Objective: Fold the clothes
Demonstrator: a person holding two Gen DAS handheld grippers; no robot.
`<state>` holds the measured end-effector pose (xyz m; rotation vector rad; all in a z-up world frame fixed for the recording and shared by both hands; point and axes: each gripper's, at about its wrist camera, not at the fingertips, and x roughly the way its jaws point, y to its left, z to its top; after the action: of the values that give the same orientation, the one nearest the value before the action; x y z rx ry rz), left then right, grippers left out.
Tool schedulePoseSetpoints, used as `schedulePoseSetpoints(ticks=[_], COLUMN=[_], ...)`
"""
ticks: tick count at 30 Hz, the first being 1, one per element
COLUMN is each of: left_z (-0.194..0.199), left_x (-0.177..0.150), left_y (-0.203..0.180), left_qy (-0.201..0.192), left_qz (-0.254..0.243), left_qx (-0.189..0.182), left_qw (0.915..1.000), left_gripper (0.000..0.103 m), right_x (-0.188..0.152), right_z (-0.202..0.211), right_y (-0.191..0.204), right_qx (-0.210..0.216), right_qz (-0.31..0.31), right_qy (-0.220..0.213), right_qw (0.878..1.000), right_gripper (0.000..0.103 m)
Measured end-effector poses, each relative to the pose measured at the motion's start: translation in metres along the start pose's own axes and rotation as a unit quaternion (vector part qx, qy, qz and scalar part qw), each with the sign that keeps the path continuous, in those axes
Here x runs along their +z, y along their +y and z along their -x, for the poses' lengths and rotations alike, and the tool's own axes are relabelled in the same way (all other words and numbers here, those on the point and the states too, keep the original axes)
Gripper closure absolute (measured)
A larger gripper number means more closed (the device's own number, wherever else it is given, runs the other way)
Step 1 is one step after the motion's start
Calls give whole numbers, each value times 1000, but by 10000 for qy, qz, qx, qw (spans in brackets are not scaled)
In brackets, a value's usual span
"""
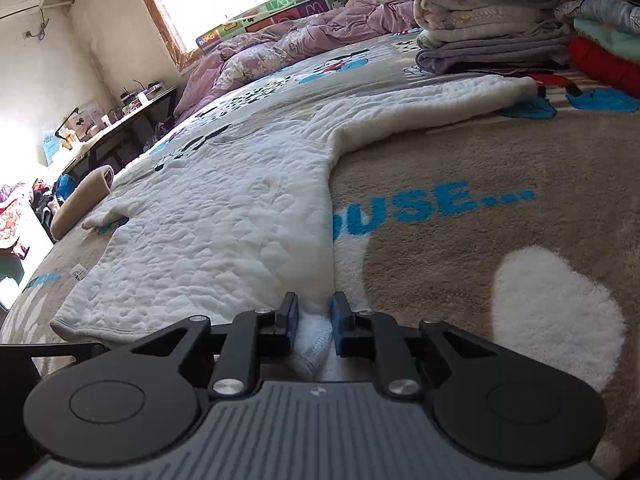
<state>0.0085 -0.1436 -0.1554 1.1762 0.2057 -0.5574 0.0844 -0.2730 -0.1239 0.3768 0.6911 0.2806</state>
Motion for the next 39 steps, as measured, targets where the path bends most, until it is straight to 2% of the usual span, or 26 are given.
schedulePoseSetpoints(ticks=[2, 4, 5, 7, 9, 10, 11, 13, 15, 16, 17, 19, 20, 21, 23, 24, 26, 29, 30, 31, 33, 35, 36, 38, 39], left_z=[9, 18, 22, 31, 22, 11, 5, 1, 10, 16, 22, 27, 23, 19, 16, 12, -12, -7, -3, 1, 8, 12, 12, 10, 8], left_x=[-8, -16, -20, -28, -43, -52, -56, -56, -50, -46, -47, -61, -67, -74, -88, -95, -108, -122, -126, -129, -133, -133, -131, -122, -117], left_y=[27, 54, 67, 94, 108, 109, 102, 78, 77, 79, 85, 98, 104, 109, 112, 111, 104, 112, 117, 121, 129, 134, 136, 139, 142], left_qy=[43, 85, 107, 149, 377, 546, 660, 770, 804, 811, 767, 749, 798, 848, 1041, 1241, 1832, 1683, 1620, 1505, 1217, 1019, 943, 792, 716], left_qz=[619, 1235, 1542, 2150, 2858, 3174, 3225, 2928, 2747, 2672, 2800, 3347, 3592, 3842, 4195, 4289, 4311, 4773, 4873, 4979, 5299, 5510, 5571, 5626, 5716], left_qx=[-79, -157, -196, -273, -65, -156, -257, -331, -281, -239, -186, 83, 239, 359, 575, 674, 418, 216, 157, 190, 311, 346, 341, 291, 218], left_qw=[9980, 9922, 9878, 9761, 9575, 9466, 9439, 9525, 9578, 9599, 9568, 9393, 9295, 9186, 8999, 8923, 8825, 8622, 8579, 8539, 8387, 8275, 8244, 8224, 8171], left_gripper=[101, 91, 91, 91, 91, 91, 91, 91, 90, 80, 64, 53, 53, 51, 38, 37, 38, 37, 37, 37, 38, 39, 41, 57, 61], right_x=[-3, -4, -4, -5, -6, -7, -7, -8, -8, -7, -7, -9, -10, -10, -11, -12, -20, -21, -18, -15, -8, 3, 10, 34, 45], right_z=[1, 4, 5, 7, 9, 9, 10, 12, 15, 17, 20, 27, 31, 35, 35, 30, 6, 7, 12, 16, 26, 32, 32, 31, 29], right_y=[-1, 1, 2, 3, 4, 5, 6, 7, 8, 10, 14, 26, 33, 40, 55, 62, 60, 55, 54, 49, 39, 28, 21, -3, -20], right_qx=[10, -7, -17, -67, -118, -143, -168, -218, -297, -366, -475, -717, -748, -596, -245, -226, -409, -363, -333, -276, -161, -159, -192, -250, -259], right_qz=[-30, 27, 48, 93, 139, 161, 184, 229, 241, 276, 382, 724, 919, 1098, 1499, 1710, 1812, 1655, 1576, 1402, 1053, 646, 483, -116, -571], right_qy=[-40, -38, -39, -40, -40, -40, -41, -41, -45, -56, -85, -303, -467, -663, -842, -765, -231, -44, -41, -102, -224, -433, -538, -784, -885], right_qw=[10000, 10000, 10000, 9999, 9998, 9998, 9997, 9995, 9993, 9989, 9981, 9943, 9919, 9899, 9848, 9820, 9823, 9855, 9869, 9897, 9941, 9968, 9972, 9965, 9941], right_gripper=[85, 82, 81, 81, 81, 81, 81, 81, 80, 78, 74, 65, 65, 65, 62, 62, 61, 61, 60, 60, 60, 59, 59, 51, 49])
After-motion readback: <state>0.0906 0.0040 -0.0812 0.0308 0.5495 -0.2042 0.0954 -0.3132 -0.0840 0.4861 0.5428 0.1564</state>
